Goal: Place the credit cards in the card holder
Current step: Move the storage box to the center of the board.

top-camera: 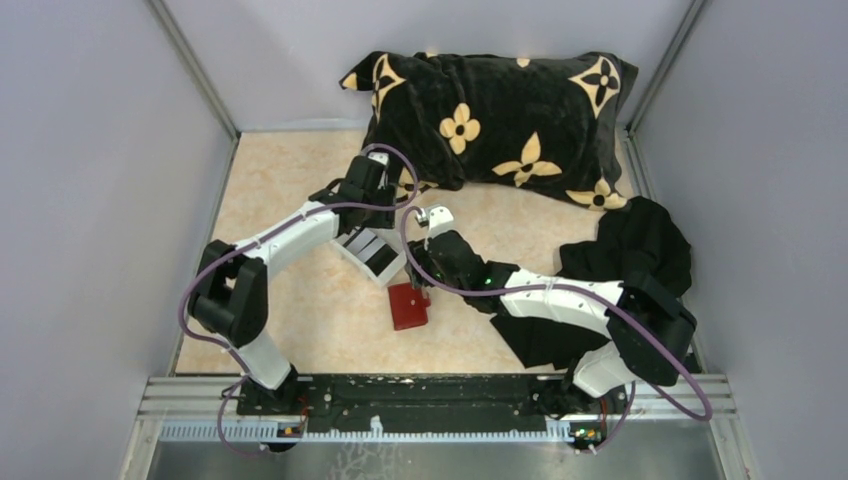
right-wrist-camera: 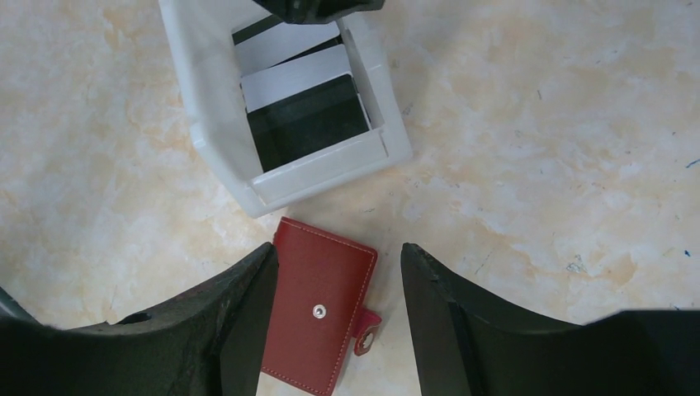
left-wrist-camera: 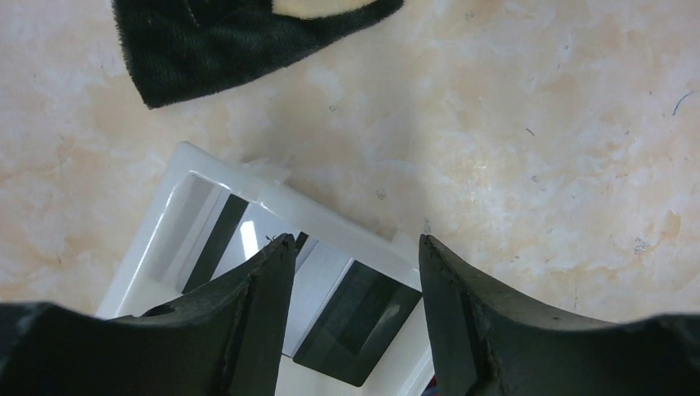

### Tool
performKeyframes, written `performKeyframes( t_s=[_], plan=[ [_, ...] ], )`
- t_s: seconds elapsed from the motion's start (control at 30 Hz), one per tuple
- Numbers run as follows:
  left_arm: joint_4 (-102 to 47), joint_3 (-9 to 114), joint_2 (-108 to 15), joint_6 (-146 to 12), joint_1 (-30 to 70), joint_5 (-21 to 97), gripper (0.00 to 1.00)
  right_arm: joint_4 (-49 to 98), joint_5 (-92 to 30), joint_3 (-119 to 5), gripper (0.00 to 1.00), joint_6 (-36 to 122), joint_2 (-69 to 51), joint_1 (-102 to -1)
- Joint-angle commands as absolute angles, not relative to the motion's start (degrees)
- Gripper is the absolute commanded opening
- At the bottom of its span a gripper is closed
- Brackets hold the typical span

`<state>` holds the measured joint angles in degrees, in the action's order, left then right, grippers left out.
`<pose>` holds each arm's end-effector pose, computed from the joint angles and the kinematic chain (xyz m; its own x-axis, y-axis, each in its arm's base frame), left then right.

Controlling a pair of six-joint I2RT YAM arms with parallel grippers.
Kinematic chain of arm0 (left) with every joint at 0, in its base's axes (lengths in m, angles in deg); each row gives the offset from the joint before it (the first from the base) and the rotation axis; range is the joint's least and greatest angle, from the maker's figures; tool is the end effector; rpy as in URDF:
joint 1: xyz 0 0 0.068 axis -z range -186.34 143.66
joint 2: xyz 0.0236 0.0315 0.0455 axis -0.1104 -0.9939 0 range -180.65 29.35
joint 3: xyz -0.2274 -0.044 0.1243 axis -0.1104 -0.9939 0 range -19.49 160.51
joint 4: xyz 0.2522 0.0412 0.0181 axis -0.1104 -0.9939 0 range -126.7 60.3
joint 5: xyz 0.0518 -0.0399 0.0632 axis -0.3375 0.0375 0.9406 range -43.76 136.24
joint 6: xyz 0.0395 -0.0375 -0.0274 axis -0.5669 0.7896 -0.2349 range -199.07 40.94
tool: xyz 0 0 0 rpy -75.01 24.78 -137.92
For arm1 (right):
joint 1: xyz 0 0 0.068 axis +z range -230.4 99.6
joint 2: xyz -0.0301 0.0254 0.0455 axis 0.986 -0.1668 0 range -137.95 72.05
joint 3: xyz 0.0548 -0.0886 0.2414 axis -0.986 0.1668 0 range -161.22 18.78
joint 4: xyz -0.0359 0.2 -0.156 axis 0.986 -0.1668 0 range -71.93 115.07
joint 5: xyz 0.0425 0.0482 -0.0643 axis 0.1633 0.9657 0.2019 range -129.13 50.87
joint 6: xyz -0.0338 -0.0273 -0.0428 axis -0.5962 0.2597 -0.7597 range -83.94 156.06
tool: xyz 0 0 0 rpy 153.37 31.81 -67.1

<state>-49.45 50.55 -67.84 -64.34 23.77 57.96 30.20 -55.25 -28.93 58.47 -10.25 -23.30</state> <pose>0.3274 -0.1792 0.2227 -0.7051 0.1211 -0.6987 0.1982 0.9797 -0.0302 0.1843 0.2615 0.2205 -0.5045 -0.1056 -0.8570 -0.5226 0.8274 0.2056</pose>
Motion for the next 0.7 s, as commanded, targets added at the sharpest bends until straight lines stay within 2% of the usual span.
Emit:
performKeyframes(
  t_s=[0.0,0.27,0.67],
  plan=[
    [-52.9,52.98,-67.03,-65.19,21.04,52.11,0.64,34.02,-56.59,-30.53,0.57,57.85,-9.68,-24.7],
    [-56.38,52.66,-65.03,-64.12,18.99,48.11,0.66,34.2,-56.56,-30.53,0.57,58.17,-10.37,-25.02],
    [-63.58,56.85,-73.24,-64.23,15.55,42.27,0.66,34.91,-55.95,-30.1,0.57,58.42,-10.54,-25.97]
  ],
)
